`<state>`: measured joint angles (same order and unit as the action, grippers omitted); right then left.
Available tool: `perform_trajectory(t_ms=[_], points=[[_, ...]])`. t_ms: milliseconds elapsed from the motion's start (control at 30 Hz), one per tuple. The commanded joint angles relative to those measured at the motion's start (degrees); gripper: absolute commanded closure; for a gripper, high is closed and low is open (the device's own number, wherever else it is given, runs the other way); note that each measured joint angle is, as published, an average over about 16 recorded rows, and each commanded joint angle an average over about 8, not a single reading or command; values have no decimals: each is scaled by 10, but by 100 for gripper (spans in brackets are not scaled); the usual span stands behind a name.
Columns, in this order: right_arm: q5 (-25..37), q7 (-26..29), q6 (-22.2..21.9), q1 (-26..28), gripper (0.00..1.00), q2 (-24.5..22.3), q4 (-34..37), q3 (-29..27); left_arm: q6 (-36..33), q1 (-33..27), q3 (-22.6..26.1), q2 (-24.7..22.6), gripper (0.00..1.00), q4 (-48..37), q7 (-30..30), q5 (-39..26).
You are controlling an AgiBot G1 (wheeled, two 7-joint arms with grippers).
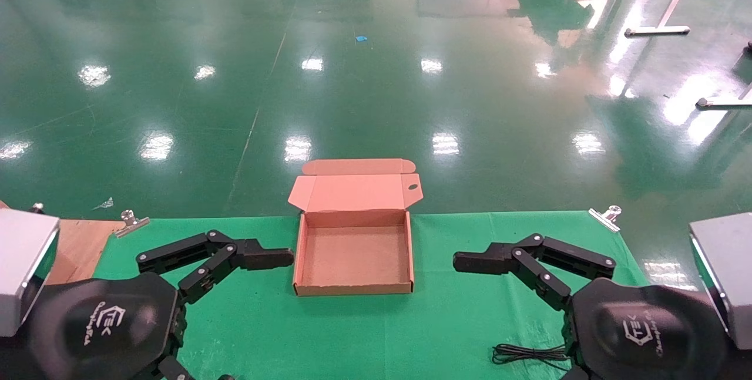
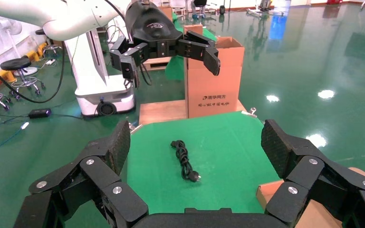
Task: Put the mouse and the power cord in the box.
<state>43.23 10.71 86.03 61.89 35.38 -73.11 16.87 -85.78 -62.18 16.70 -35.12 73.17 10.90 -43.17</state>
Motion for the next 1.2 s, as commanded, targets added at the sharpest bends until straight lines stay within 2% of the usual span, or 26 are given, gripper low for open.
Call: perform_trajectory(t_ms=[33,233,633,933,1200], points=[[-4,2,-1,-3,0,1,1,-1,0,1,0,0,0,0,-2,0],[79,-9,18,34,0,9,13,37,-10,-30,26,-2,0,-16,13,-54],[325,-54,41,187,0,34,60,154,-44,-148,125,-27,0,-77,33,-225],[498,-134,30,274,0,80,141,240,-50,-229,224,-72,0,-162,6,-332],[601,-217,-13,299,0,147,246,293,-44,-297,333,-111,0,-237,-22,-451]])
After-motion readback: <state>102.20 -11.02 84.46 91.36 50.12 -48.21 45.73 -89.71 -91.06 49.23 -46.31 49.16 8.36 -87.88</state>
